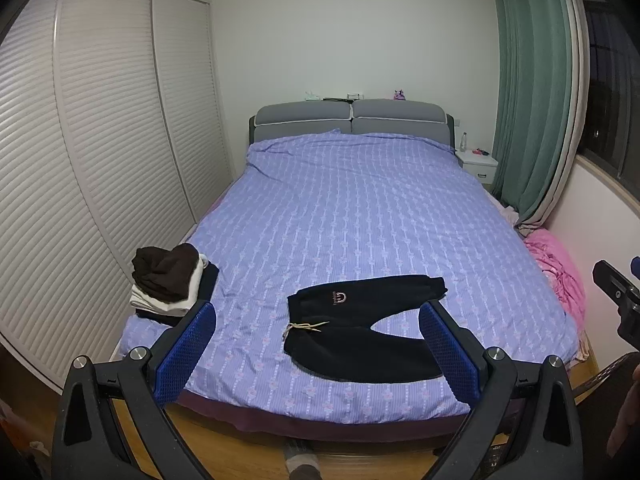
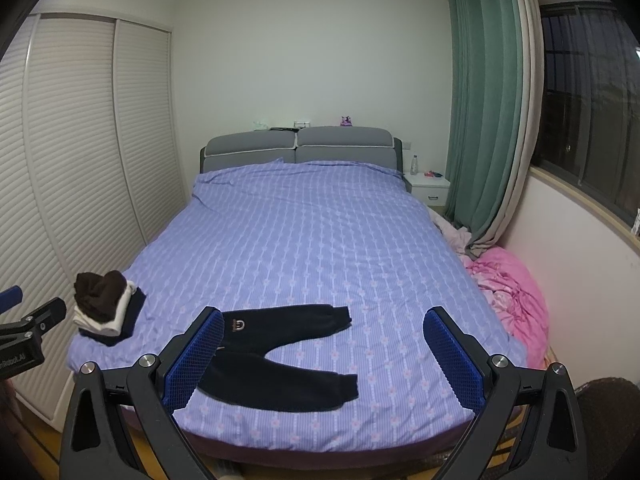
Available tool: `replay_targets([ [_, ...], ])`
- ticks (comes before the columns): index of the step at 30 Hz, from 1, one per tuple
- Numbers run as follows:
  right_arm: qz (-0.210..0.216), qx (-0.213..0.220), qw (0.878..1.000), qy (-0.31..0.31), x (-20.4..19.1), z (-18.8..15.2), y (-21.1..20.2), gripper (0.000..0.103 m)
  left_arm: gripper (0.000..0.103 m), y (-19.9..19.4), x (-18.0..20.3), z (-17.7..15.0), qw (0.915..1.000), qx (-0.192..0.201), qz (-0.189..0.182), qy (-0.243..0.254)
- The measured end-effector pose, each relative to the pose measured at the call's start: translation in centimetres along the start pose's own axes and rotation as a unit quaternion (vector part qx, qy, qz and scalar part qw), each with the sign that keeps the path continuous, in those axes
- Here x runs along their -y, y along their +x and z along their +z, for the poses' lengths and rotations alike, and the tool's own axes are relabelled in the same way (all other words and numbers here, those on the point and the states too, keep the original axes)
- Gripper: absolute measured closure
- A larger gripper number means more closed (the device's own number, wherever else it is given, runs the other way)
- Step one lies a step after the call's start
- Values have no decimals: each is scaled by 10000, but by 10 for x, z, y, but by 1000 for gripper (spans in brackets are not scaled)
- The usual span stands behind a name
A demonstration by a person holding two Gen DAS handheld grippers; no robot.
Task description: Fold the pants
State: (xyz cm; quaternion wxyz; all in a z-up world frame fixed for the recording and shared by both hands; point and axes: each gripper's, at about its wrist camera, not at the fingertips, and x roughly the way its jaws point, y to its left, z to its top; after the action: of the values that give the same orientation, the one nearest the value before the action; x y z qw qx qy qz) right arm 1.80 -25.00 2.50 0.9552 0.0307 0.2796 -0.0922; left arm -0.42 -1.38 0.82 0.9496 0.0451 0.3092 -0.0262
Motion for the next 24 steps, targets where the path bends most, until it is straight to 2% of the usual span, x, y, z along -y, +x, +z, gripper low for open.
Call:
replay_targets([
  [24, 39, -25, 10000, 40, 3, -1, 2, 2, 0, -5, 8, -4, 9998, 91, 139, 107],
])
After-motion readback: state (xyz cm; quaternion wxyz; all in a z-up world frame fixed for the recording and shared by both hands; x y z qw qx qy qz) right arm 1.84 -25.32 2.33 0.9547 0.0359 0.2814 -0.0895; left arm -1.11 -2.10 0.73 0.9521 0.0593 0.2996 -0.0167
